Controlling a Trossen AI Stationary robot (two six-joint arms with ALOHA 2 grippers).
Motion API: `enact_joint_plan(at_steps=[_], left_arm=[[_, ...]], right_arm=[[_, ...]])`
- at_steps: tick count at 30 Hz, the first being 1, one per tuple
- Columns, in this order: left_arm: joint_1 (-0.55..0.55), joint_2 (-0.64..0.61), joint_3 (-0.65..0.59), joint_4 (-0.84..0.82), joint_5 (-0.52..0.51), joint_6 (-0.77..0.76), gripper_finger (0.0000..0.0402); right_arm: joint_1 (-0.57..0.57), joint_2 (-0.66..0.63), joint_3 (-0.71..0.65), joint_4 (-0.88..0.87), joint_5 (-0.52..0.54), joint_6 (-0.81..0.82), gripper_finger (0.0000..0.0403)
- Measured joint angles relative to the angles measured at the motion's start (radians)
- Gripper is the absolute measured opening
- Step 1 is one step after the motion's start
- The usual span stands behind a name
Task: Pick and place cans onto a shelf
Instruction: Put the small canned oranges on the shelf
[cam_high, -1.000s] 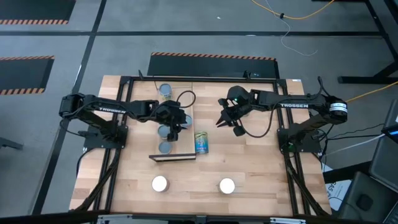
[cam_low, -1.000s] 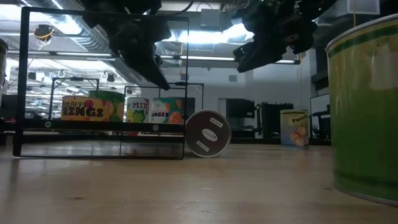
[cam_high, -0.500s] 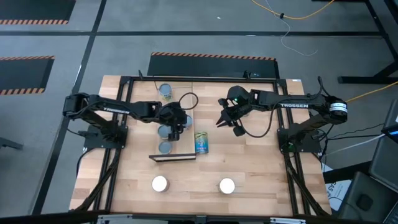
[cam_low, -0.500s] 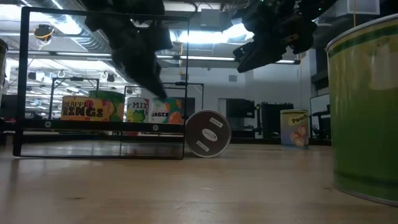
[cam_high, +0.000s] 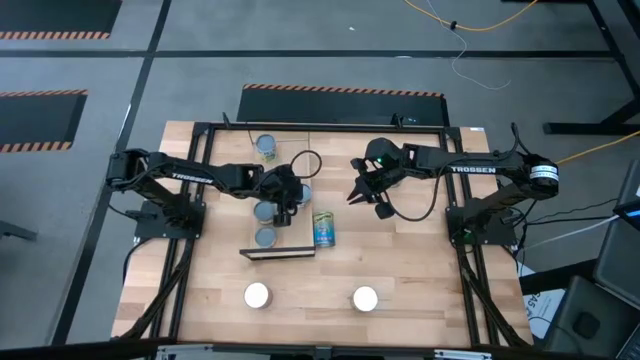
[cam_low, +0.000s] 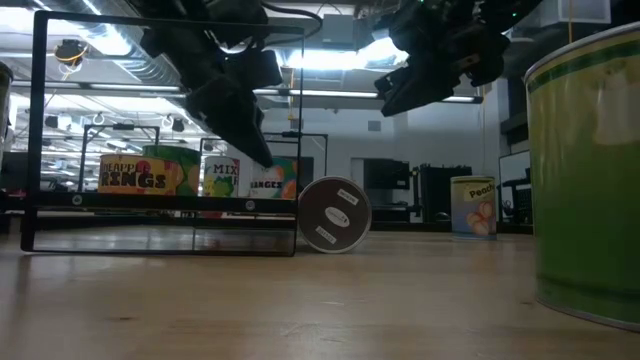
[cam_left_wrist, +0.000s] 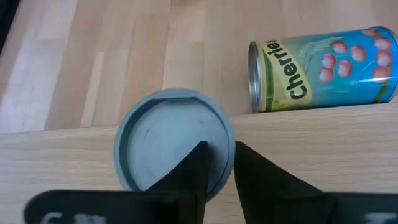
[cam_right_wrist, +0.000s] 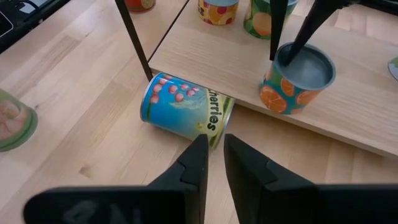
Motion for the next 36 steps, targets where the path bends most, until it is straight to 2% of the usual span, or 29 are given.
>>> enact_joint_plan(at_steps=[7, 17, 28, 36], left_arm=[[0.000, -0.009, -0.001, -0.002, 0.004, 0.013, 0.0010], [0.000, -0.036, -0.004, -0.015, 0.005, 0.024, 0.0004], [0.008, -0.233, -0.005, -0.179, -0.033, 0.075, 0.0002], [0.088, -0.422, -0.005, -0.326, -0.042, 0.086, 0.0001]], right_arm=[[0.000, 0.000, 0.000, 0.000, 0.000, 0.000, 0.0058], [0.000, 0.000, 0.000, 0.000, 0.000, 0.000, 0.0058], [0.000, 0.001, 0.000, 0.001, 0.000, 0.000, 0.0058], [0.000, 0.001, 0.000, 0.002, 0.000, 0.000, 0.0058]])
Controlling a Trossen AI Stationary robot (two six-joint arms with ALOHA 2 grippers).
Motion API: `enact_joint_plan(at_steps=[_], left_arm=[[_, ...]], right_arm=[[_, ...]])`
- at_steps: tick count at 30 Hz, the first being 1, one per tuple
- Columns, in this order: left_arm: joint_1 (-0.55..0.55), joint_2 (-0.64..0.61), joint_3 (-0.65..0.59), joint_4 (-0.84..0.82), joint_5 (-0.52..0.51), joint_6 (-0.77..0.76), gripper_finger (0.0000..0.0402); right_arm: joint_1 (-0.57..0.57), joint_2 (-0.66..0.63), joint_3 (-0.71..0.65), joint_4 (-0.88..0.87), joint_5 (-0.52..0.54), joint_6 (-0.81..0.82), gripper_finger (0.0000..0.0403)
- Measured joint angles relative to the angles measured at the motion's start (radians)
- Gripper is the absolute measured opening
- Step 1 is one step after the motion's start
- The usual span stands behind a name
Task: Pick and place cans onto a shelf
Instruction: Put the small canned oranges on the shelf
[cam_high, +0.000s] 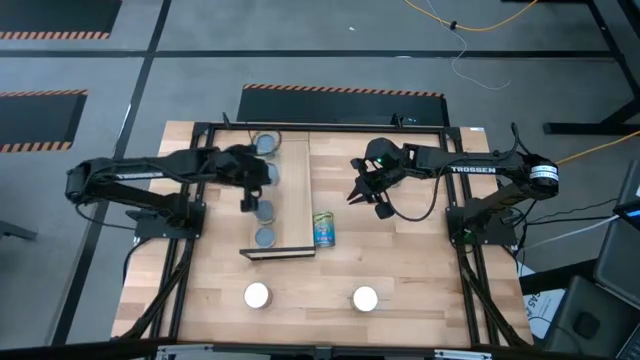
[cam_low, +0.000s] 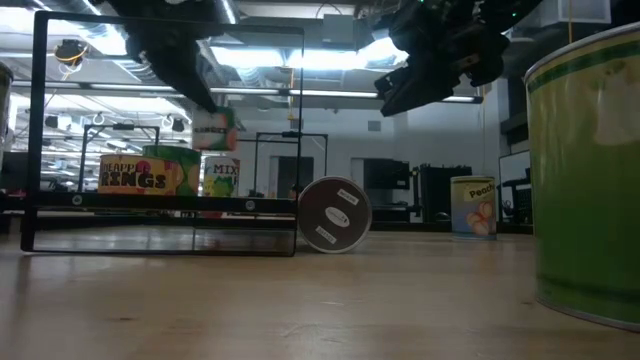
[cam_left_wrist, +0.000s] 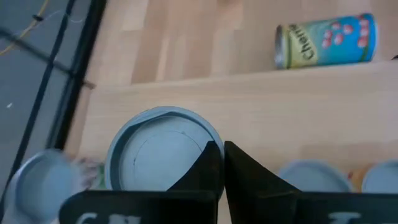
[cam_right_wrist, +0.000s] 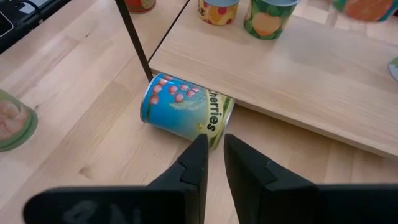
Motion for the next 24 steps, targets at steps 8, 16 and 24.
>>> enact_joint_plan(at_steps=[8, 16, 24], left_arm=[[0.105, -0.089, -0.059, -0.006, 0.095, 0.042, 0.0001], [0.186, -0.079, -0.228, 0.228, 0.200, 0.067, 0.0001], [0.239, -0.072, -0.284, 0.281, 0.215, 0.069, 0.0002]], right_arm=[[0.000, 0.000, 0.000, 0.002, 0.000, -0.001, 0.0058], [0.000, 0.000, 0.000, 0.008, 0.000, -0.003, 0.0058], [0.000, 0.000, 0.000, 0.007, 0.000, -0.003, 0.0058]])
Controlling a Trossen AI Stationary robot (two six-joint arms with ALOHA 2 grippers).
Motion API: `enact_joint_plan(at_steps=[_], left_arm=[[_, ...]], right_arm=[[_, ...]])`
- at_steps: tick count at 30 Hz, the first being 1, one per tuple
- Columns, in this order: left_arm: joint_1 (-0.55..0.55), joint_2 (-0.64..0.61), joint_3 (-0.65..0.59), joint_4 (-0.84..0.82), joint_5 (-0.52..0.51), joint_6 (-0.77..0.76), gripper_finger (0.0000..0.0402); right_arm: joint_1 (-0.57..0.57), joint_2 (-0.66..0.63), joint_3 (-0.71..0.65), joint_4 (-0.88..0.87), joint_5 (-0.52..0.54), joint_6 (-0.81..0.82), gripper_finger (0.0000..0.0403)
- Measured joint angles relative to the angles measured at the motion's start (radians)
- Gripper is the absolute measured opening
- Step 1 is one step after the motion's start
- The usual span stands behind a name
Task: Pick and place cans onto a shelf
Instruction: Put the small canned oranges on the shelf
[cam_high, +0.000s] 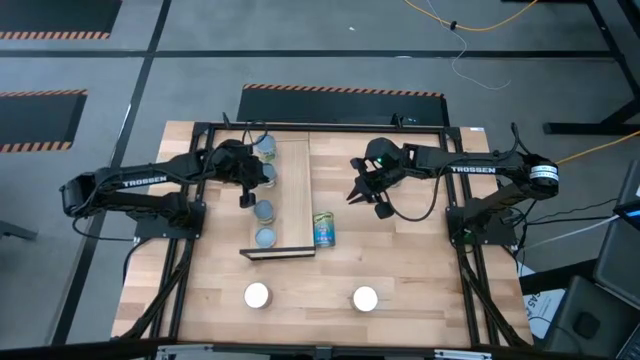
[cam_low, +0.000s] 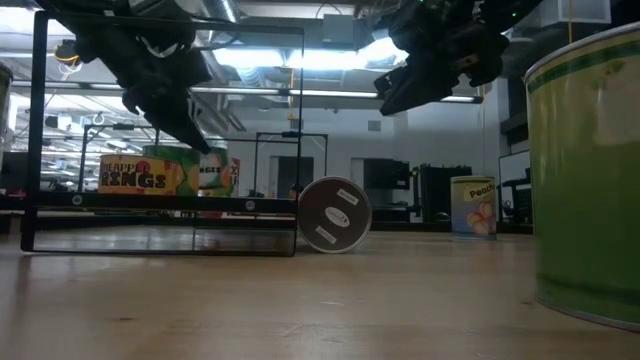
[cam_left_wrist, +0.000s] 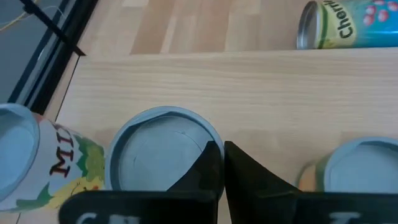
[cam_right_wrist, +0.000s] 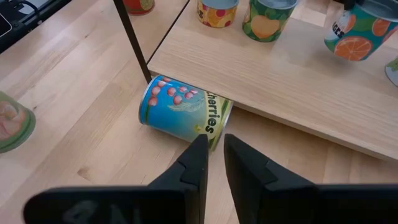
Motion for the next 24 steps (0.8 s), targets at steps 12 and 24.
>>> enact_joint_plan(at_steps=[12, 24], left_arm=[[0.000, 0.000, -0.060, 0.004, 0.000, -0.005, 0.0007], [0.000, 0.000, -0.063, 0.008, -0.021, -0.009, 0.0040]], right_arm=[[0.000, 0.000, 0.000, 0.000, 0.000, 0.000, 0.0058], [0.000, 0.000, 0.000, -0.001, 0.000, 0.000, 0.0058]])
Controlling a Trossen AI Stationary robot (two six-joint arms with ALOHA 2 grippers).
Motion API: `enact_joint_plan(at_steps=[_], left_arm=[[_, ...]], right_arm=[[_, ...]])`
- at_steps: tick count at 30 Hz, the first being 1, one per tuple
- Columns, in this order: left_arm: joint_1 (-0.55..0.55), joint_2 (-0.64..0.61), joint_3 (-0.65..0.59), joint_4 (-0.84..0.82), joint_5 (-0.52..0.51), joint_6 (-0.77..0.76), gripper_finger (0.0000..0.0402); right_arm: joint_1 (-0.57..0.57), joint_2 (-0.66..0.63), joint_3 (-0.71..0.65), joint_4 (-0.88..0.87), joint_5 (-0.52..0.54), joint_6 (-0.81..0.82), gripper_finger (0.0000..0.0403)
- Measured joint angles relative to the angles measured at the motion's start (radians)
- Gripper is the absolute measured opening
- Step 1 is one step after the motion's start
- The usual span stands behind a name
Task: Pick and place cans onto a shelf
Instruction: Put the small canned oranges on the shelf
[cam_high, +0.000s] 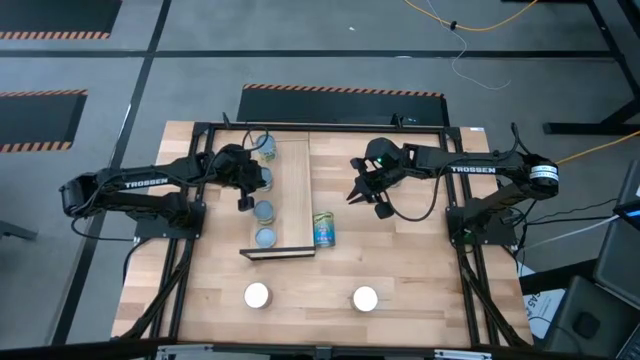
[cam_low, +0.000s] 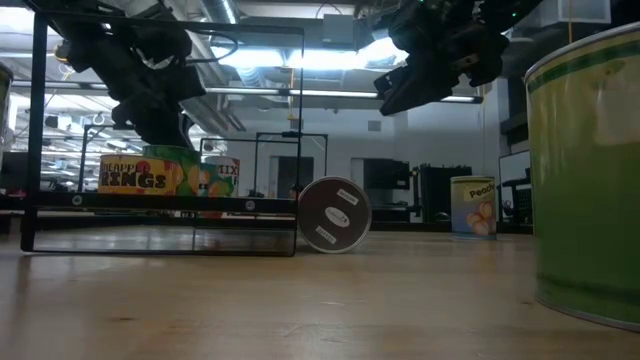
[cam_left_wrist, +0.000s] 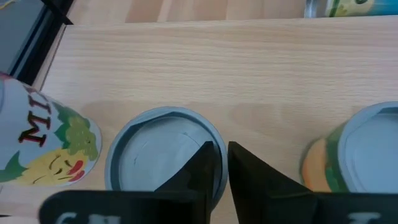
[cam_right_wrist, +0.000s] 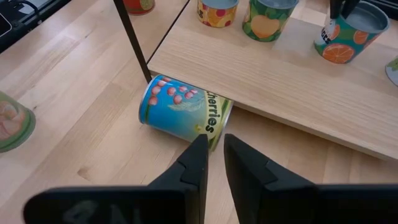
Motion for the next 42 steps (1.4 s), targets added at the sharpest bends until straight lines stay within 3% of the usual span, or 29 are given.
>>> enact_joint_plan(at_steps=[16, 38, 42], left_arm=[[0.000, 0.001, -0.002, 0.016, -0.012, -0.027, 0.0088], [-0.029, -0.001, -0.002, 0.057, -0.011, -0.026, 0.0087], [-0.029, -0.001, -0.002, 0.058, -0.011, -0.026, 0.0087]], right_arm=[[0.000, 0.000, 0.000, 0.000, 0.000, 0.000, 0.0058], [0.000, -0.015, 0.000, -0.030, 0.004, 0.046, 0.0058], [0.000, -0.060, 0.000, -0.082, 0.059, 0.076, 0.0058]])
